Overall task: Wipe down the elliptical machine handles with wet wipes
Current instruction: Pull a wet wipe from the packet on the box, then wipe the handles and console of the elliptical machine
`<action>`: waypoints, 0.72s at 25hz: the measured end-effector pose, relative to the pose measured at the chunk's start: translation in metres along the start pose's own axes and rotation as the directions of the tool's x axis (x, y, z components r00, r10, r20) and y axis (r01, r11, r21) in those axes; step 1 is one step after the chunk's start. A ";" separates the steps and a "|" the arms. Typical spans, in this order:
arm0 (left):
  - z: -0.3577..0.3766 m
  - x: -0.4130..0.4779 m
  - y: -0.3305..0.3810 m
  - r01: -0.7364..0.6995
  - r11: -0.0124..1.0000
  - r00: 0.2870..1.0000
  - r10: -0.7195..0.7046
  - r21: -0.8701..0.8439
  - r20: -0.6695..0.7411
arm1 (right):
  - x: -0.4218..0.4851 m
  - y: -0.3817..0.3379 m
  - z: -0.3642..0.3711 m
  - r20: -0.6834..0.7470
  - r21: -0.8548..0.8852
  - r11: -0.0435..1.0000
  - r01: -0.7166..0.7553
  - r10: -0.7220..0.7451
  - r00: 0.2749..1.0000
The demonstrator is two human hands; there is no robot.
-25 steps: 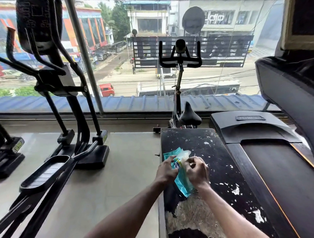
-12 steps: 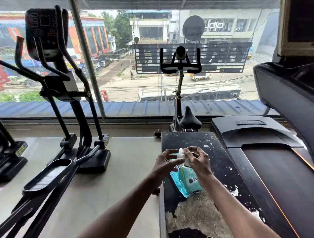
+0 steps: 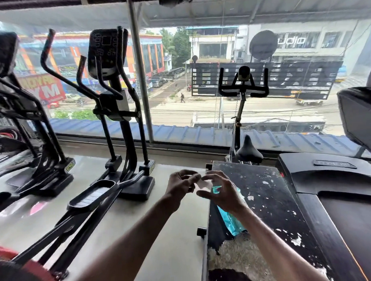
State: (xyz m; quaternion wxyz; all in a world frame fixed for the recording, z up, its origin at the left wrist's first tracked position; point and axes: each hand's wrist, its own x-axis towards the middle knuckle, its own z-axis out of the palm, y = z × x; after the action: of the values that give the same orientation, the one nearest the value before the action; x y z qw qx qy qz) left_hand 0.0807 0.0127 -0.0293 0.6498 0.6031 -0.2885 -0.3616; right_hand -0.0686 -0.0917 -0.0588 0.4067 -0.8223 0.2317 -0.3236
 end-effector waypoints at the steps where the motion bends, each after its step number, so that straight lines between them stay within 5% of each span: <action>1: -0.007 -0.005 0.004 0.001 1.000 1.000 -0.001 -0.001 -0.017 | 0.004 -0.005 0.007 -0.005 0.013 1.000 0.021 -0.021 1.000; 6: -0.055 -0.029 0.022 0.017 0.994 1.000 -0.016 -0.105 0.003 | 0.027 -0.029 0.034 -0.006 0.193 0.978 -0.078 0.080 0.997; 10: -0.096 -0.046 0.036 0.044 0.998 0.996 -0.040 -0.053 0.080 | 0.037 -0.065 0.058 0.154 0.528 0.795 -0.297 0.255 0.955; 15: -0.142 -0.040 0.045 0.051 0.998 0.998 -0.051 0.025 -0.027 | 0.059 -0.091 0.088 0.367 0.624 0.642 -0.446 0.264 0.892; 18: -0.174 -0.033 0.050 0.058 0.998 0.990 -0.055 0.021 -0.127 | 0.077 -0.094 0.118 0.341 0.592 0.700 -0.399 0.230 0.911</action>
State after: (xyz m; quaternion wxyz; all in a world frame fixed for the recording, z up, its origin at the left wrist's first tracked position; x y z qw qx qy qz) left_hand 0.2090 0.1401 0.0037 0.6486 0.6409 -0.2339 -0.3374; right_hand 0.0804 -0.0277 -0.0098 0.7407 -0.6100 0.1915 -0.2063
